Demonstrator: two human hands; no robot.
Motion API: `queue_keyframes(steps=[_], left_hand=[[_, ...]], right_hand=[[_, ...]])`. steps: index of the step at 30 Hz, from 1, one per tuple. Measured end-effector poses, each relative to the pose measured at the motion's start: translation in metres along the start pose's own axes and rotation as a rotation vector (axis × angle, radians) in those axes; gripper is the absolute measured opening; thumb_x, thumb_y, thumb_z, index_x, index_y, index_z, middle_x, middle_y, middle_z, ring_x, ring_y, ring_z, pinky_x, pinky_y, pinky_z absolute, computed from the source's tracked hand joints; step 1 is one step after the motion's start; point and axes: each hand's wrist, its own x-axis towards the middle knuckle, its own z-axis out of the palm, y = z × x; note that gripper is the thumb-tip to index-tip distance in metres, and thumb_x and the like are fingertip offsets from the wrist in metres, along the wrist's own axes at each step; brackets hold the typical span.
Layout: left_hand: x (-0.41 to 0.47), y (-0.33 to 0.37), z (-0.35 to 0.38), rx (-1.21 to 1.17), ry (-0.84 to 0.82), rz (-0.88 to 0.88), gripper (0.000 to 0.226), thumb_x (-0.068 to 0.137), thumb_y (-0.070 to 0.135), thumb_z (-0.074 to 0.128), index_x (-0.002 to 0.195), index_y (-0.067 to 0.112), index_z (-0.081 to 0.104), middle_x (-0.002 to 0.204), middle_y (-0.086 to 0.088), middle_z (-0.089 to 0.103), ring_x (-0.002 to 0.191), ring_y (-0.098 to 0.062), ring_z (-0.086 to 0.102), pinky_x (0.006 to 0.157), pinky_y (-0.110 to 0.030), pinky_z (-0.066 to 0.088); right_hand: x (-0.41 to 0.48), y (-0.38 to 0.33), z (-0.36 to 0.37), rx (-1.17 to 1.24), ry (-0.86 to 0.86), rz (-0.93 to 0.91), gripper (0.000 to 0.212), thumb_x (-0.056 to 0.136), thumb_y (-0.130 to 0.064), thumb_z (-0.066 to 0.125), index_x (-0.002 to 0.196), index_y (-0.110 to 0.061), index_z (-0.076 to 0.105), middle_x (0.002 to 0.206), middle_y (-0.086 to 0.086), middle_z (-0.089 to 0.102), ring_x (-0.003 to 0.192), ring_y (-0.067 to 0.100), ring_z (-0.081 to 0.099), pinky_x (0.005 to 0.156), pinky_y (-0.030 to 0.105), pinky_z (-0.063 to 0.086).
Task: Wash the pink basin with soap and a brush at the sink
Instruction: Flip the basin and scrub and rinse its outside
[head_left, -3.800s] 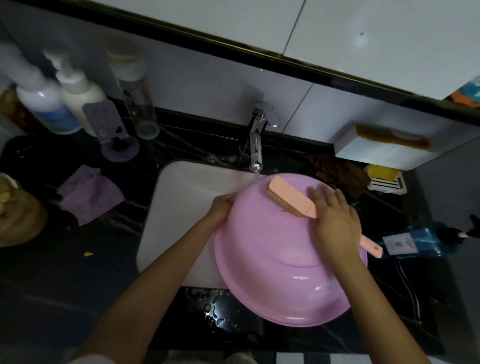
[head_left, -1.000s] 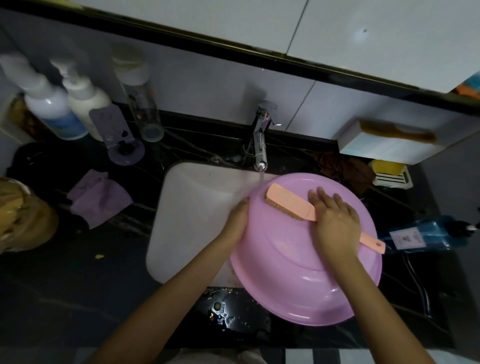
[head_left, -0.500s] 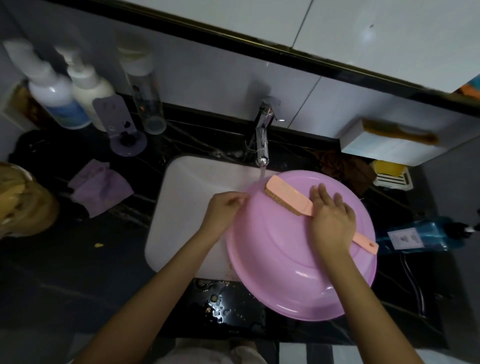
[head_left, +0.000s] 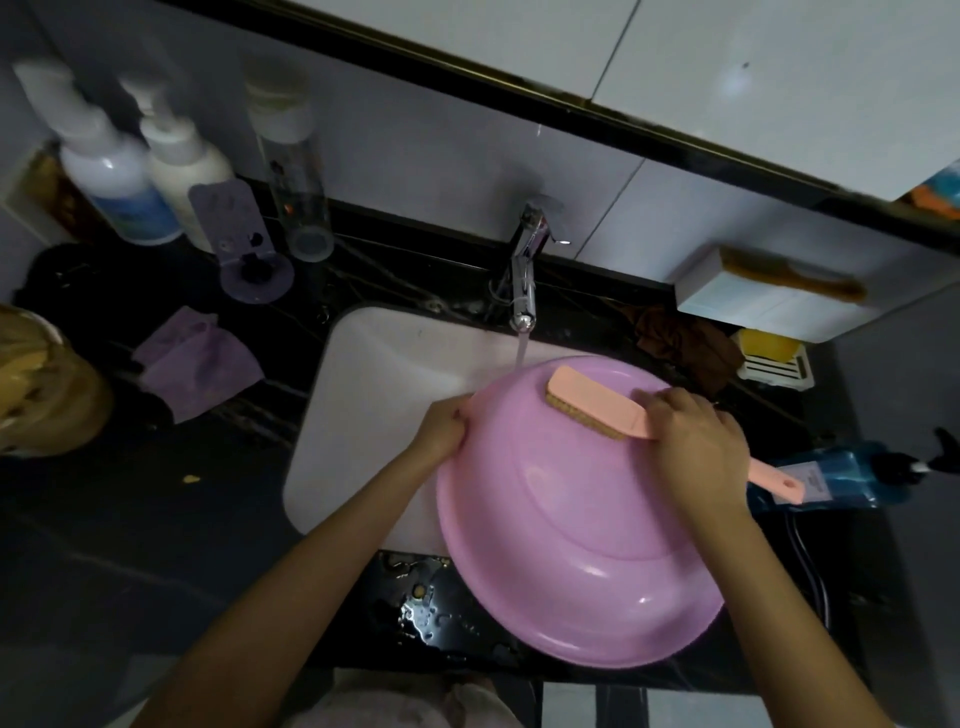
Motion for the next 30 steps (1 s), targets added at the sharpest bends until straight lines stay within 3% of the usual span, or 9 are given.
queue_keyframes(steps=[2, 4, 10, 15, 18, 22, 25, 28, 30], left_hand=[[0.015, 0.013, 0.0, -0.082, 0.0, -0.017, 0.039, 0.081, -0.011, 0.042, 0.08, 0.016, 0.071, 0.088, 0.0, 0.066, 0.089, -0.012, 0.056, 0.076, -0.026, 0.046], [0.027, 0.025, 0.002, -0.154, -0.021, -0.039, 0.036, 0.08, -0.011, 0.044, 0.072, 0.015, 0.068, 0.083, -0.002, 0.064, 0.081, -0.013, 0.055, 0.066, -0.022, 0.047], [0.043, 0.041, 0.014, -0.307, -0.081, -0.115, 0.022, 0.085, 0.006, 0.058, 0.103, 0.001, 0.07, 0.094, -0.009, 0.067, 0.083, -0.017, 0.061, 0.07, -0.024, 0.053], [0.043, 0.049, 0.01, -0.258, -0.04, -0.125, 0.026, 0.084, 0.027, 0.059, 0.107, 0.02, 0.07, 0.114, -0.004, 0.068, 0.102, -0.017, 0.063, 0.097, -0.037, 0.049], [0.023, 0.061, 0.017, -0.224, -0.122, 0.037, 0.034, 0.09, 0.027, 0.054, 0.122, 0.02, 0.062, 0.126, 0.004, 0.06, 0.113, -0.012, 0.056, 0.105, -0.034, 0.04], [0.02, 0.073, 0.03, 0.116, -0.187, 0.283, 0.044, 0.095, 0.021, 0.048, 0.138, 0.021, 0.046, 0.141, -0.003, 0.045, 0.127, -0.016, 0.045, 0.105, -0.026, 0.032], [0.033, 0.076, 0.022, -0.153, -0.328, 0.105, 0.036, 0.091, 0.018, 0.049, 0.125, 0.01, 0.058, 0.124, -0.008, 0.059, 0.114, -0.019, 0.054, 0.095, -0.025, 0.041], [0.02, 0.061, 0.013, -0.344, -0.286, -0.092, 0.024, 0.097, 0.028, 0.043, 0.093, 0.02, 0.066, 0.094, -0.003, 0.067, 0.093, -0.017, 0.059, 0.078, -0.026, 0.047], [0.008, 0.047, 0.014, -0.388, -0.219, -0.12, 0.025, 0.095, 0.034, 0.046, 0.102, 0.021, 0.067, 0.104, -0.002, 0.068, 0.096, -0.014, 0.061, 0.081, -0.026, 0.048]], right_hand=[[-0.005, 0.006, 0.003, 0.065, -0.043, -0.033, 0.045, 0.083, -0.013, 0.045, 0.124, -0.013, 0.063, 0.124, 0.014, 0.062, 0.112, 0.036, 0.058, 0.086, 0.046, 0.046], [-0.011, 0.011, 0.01, 0.129, -0.065, -0.057, 0.052, 0.085, -0.009, 0.053, 0.136, -0.021, 0.052, 0.139, 0.011, 0.05, 0.125, 0.037, 0.049, 0.096, 0.051, 0.041], [-0.013, 0.015, 0.023, 0.167, 0.032, -0.166, 0.072, 0.068, 0.006, 0.069, 0.132, -0.022, 0.055, 0.136, 0.003, 0.054, 0.124, 0.031, 0.052, 0.095, 0.045, 0.044], [-0.012, 0.005, 0.027, 0.198, 0.058, -0.095, 0.058, 0.079, -0.015, 0.032, 0.13, -0.023, 0.058, 0.135, 0.001, 0.055, 0.122, 0.028, 0.054, 0.096, 0.043, 0.044], [-0.012, 0.001, 0.031, 0.203, 0.081, -0.066, 0.061, 0.078, -0.016, 0.026, 0.129, -0.021, 0.059, 0.134, 0.002, 0.056, 0.121, 0.029, 0.055, 0.096, 0.045, 0.045], [-0.009, -0.002, 0.033, 0.182, 0.107, -0.066, 0.06, 0.077, -0.015, 0.028, 0.127, -0.019, 0.061, 0.132, 0.002, 0.058, 0.119, 0.03, 0.057, 0.096, 0.045, 0.045], [-0.007, -0.003, 0.034, 0.174, 0.116, -0.055, 0.058, 0.079, -0.016, 0.029, 0.126, -0.02, 0.062, 0.131, 0.002, 0.058, 0.119, 0.028, 0.057, 0.096, 0.043, 0.044], [-0.003, -0.006, 0.035, 0.176, 0.121, -0.026, 0.057, 0.079, -0.016, 0.03, 0.124, -0.022, 0.063, 0.13, 0.0, 0.059, 0.119, 0.026, 0.058, 0.096, 0.042, 0.044], [-0.003, -0.009, 0.035, 0.179, 0.133, 0.0, 0.055, 0.079, -0.015, 0.03, 0.123, -0.021, 0.064, 0.128, 0.001, 0.06, 0.117, 0.027, 0.058, 0.096, 0.043, 0.044]])
